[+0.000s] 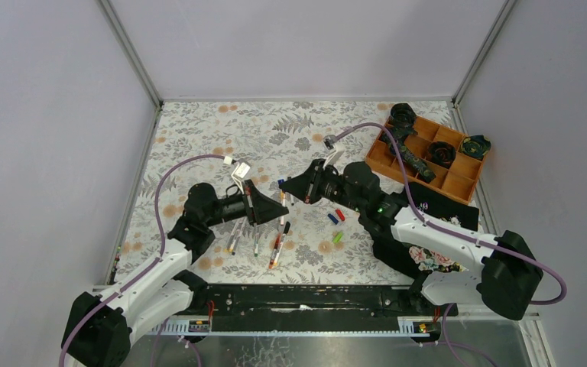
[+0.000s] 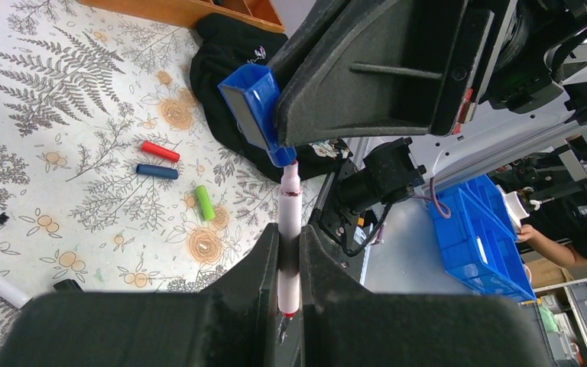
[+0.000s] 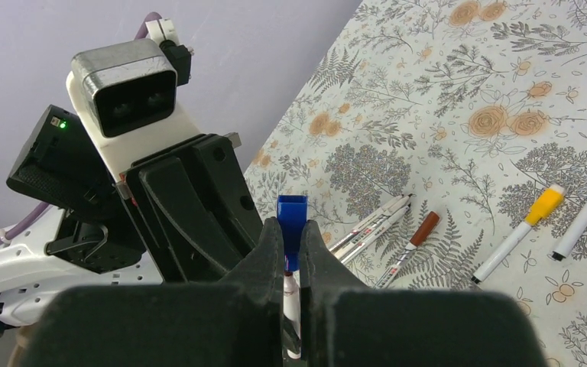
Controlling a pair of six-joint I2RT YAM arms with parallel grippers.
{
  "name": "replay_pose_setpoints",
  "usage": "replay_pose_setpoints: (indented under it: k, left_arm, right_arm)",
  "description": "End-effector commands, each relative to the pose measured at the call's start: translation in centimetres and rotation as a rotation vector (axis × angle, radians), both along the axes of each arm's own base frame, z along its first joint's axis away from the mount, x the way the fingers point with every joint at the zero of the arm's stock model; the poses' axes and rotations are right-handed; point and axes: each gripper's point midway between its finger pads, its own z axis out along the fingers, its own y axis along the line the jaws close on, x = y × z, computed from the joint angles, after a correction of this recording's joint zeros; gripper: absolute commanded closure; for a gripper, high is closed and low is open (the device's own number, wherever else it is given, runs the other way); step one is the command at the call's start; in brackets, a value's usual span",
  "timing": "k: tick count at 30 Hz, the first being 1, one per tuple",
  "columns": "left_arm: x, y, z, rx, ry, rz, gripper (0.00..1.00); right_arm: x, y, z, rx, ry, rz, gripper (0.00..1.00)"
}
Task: Insert the pens into the pen caps
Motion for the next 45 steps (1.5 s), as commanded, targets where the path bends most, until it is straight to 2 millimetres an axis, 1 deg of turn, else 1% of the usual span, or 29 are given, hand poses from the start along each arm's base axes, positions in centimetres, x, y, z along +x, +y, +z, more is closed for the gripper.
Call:
replay_pose_setpoints:
  k: [1, 11, 14, 22, 31, 37, 39, 40, 42, 43, 45]
  left_arm:
    - [0.3, 0.1, 1.5, -0.029, -0.068, 0.022, 1.00]
    - [1.0, 0.4, 1.9, -0.052, -0.053, 0.077, 1.00]
    - [1.5, 0.5, 2.3, -0.063, -0.052, 0.105, 1.00]
    - [2.2, 0.8, 4.4, -0.117, -0.074, 0.147, 1.00]
    - [2.5, 1.4, 6.6, -0.171, -0.102, 0.165, 1.00]
    - [3.0, 1.7, 7.4, -0.177, -0.113, 0.164, 1.00]
    - [3.1, 1.7, 7.1, -0.161, -0.109, 0.162, 1.00]
    - [3.3, 1.6, 6.6, -0.139, -0.102, 0.162, 1.00]
    - [3.9, 1.7, 4.8, -0.070, -0.065, 0.180, 1.00]
    - [4.1, 1.8, 3.8, -0.037, -0.044, 0.190, 1.00]
    - [4.7, 2.3, 1.2, 0.038, 0.026, 0.235, 1.00]
  right_arm:
    - [-1.8, 0.3, 0.6, 0.037, -0.012, 0.041, 1.00]
    - [-3.9, 0.4, -0.3, 0.043, -0.013, 0.060, 1.00]
    - [-4.9, 0.7, -0.7, 0.053, -0.019, 0.074, 1.00]
    - [-7.5, 1.9, -2.7, 0.027, 0.005, 0.123, 1.00]
    - [-9.9, 1.8, -5.1, -0.019, 0.026, 0.205, 1.00]
    - [-11.7, 1.6, -7.2, -0.057, 0.059, 0.266, 1.00]
    - [-11.7, 1.3, -7.7, -0.071, 0.074, 0.254, 1.00]
    - [-11.4, 1.1, -7.8, -0.080, 0.074, 0.235, 1.00]
    - [-10.5, 0.6, -7.7, -0.114, 0.059, 0.181, 1.00]
    - [-9.6, 0.2, -6.9, -0.133, 0.035, 0.137, 0.97]
    - [-8.0, -0.7, -6.2, -0.196, -0.010, 0.052, 0.81]
